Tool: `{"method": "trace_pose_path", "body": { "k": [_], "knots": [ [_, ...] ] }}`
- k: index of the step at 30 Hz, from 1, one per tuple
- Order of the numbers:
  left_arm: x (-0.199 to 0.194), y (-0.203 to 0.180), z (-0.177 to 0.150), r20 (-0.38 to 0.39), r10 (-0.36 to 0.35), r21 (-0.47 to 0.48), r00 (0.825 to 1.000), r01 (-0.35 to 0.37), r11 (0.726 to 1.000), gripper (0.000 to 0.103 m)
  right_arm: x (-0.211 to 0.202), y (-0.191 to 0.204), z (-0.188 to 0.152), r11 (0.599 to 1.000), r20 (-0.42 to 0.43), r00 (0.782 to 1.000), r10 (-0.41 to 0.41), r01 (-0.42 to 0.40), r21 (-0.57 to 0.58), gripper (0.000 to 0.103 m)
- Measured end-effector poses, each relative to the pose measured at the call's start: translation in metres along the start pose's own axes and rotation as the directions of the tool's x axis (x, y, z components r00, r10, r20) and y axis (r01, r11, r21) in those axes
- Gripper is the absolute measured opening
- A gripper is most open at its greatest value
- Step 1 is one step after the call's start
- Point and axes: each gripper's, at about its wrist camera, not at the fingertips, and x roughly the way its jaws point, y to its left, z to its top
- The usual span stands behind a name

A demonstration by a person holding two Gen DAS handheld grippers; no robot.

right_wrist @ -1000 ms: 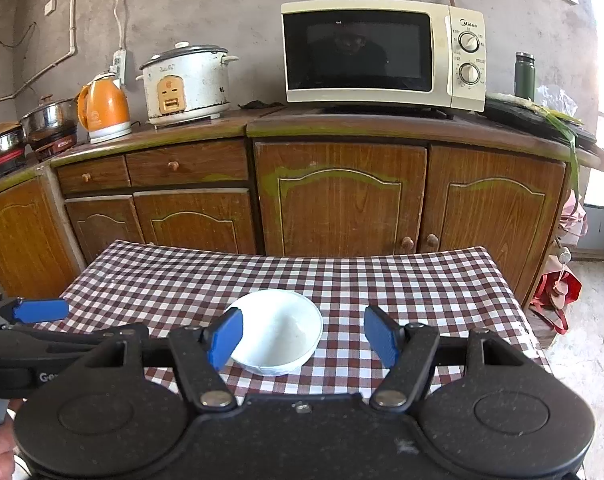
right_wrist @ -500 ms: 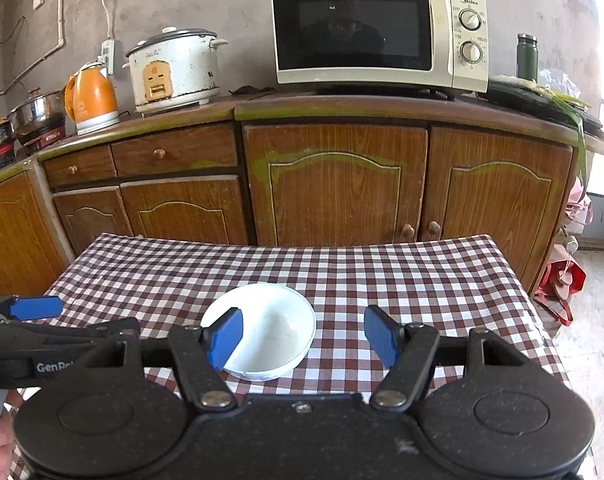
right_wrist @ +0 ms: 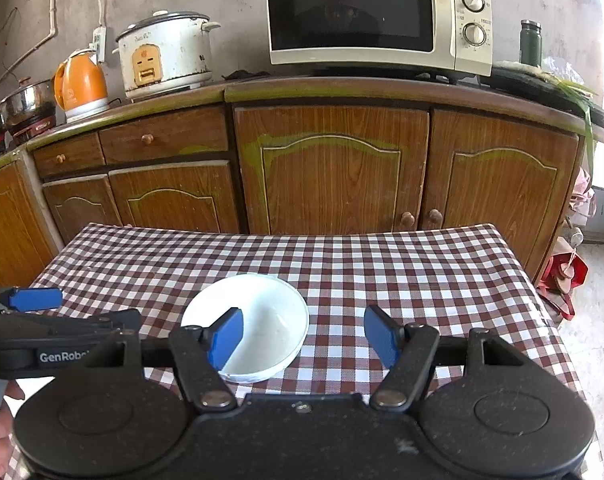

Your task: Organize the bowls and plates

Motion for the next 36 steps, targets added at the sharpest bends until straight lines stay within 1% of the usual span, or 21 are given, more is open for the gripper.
{"method": "trace_pose_path", "body": {
  "k": [10, 16, 19, 29, 32, 36],
  "knots": [
    [0.017, 0.0, 0.0, -0.015, -0.002, 0.007, 1.0, 0.003, 1.0, 0.094, 0.02, 0.002, -0.002, 1.0, -0.019, 1.0, -0.003, 0.003, -0.005, 0.079],
    [0.03, 0.0, 0.001, -0.017, 0.0, 0.015, 1.0, 0.0, 1.0, 0.094, 0.035, -0.001, -0.003, 1.0, -0.042, 0.999, -0.015, 0.016, 0.006, 0.079],
    [0.039, 0.0, 0.001, -0.03, -0.002, 0.018, 1.0, 0.003, 1.0, 0.094, 0.043, -0.002, -0.004, 1.0, -0.05, 0.998, -0.027, 0.027, 0.006, 0.079],
    [0.063, 0.001, 0.002, -0.058, -0.025, 0.005, 0.998, 0.026, 1.0, 0.093, 0.075, -0.001, -0.009, 1.0, -0.089, 0.996, -0.019, 0.02, 0.008, 0.079],
    [0.071, 0.001, 0.002, -0.066, -0.047, 0.003, 0.997, 0.048, 0.999, 0.088, 0.085, -0.001, -0.01, 1.0, -0.108, 0.994, -0.014, 0.017, 0.024, 0.079],
    [0.084, -0.001, 0.002, -0.089, -0.08, 0.008, 0.993, 0.081, 0.997, 0.079, 0.097, 0.0, -0.011, 1.0, -0.123, 0.992, -0.005, 0.009, 0.03, 0.079]
  ]
}}
